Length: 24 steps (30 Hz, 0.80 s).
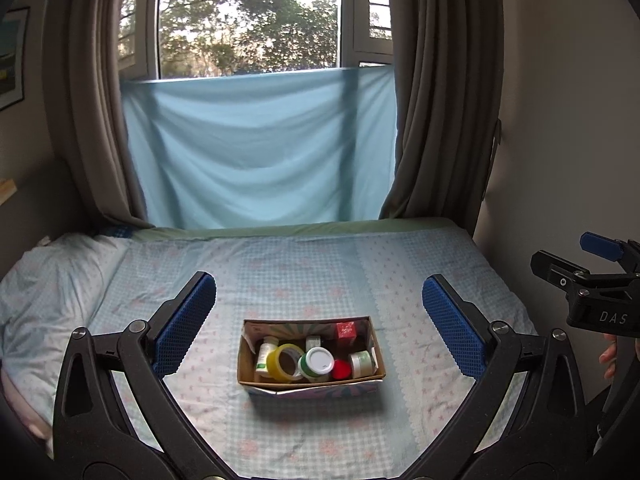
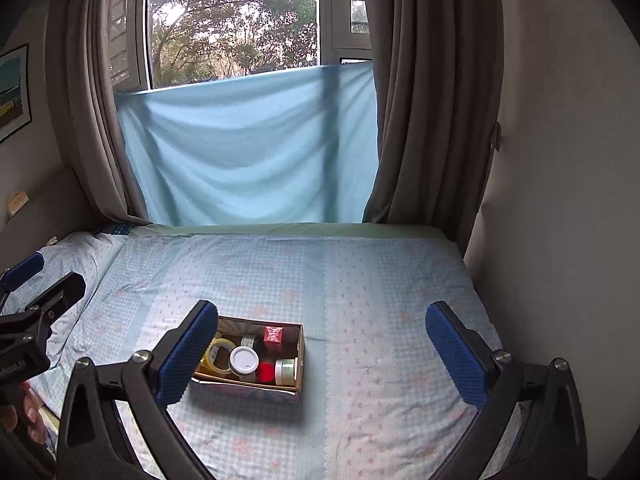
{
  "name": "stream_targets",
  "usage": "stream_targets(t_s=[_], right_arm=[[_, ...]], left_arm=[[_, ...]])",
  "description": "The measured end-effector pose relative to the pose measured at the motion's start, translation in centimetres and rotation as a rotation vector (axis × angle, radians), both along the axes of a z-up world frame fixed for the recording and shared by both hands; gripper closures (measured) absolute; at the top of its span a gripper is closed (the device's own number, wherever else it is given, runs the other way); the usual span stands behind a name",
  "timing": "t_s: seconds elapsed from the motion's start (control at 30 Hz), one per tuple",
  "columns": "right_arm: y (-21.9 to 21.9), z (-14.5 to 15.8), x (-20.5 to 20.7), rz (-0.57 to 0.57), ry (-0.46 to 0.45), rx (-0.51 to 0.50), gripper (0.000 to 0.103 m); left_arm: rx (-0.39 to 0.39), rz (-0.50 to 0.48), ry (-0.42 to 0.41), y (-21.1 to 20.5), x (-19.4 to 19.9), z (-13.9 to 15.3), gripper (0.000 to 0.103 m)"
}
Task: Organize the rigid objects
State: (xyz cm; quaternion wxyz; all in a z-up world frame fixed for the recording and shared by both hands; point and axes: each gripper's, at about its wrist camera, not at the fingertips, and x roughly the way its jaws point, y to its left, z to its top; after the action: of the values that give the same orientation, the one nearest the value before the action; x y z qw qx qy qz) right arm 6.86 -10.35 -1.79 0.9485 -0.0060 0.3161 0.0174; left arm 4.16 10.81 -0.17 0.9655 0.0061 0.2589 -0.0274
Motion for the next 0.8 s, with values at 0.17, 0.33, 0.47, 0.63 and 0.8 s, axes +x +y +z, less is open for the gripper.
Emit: stream_targets(t_s=[0.17,0.33,0.47,0.63,0.8], right_arm=[[-1.1,0.1,-1.0,0.009,-0.018,0.008,0.000],[-1.7,0.4,-1.7,0.016,-0.027,0.008,0.000],[-2.1,0.7,-2.1,0.009,-0.037,0.004,0.000],[-2.4,0.8,-2.3,0.008,-0.042,0.008,0.000],[-2.4,0.9,-2.5,0.008,-0.042,0.013,0.000]], left_arm=[[0.002,0.022,-0.012,-0.9,-1.2,-0.3,0.000],[-0.016,0.037,-0.003,-1.3,-1.5,-0.8,0.000],[-0.018,0.043,-0.002,-1.6,-1.9,-0.8,0.000],[-0.005,0.053,-0.019,-1.8,-2.3,-0.4,0.000],[0.000,0.057,-0.028,-1.9,-2.5,-0.2,0.000]])
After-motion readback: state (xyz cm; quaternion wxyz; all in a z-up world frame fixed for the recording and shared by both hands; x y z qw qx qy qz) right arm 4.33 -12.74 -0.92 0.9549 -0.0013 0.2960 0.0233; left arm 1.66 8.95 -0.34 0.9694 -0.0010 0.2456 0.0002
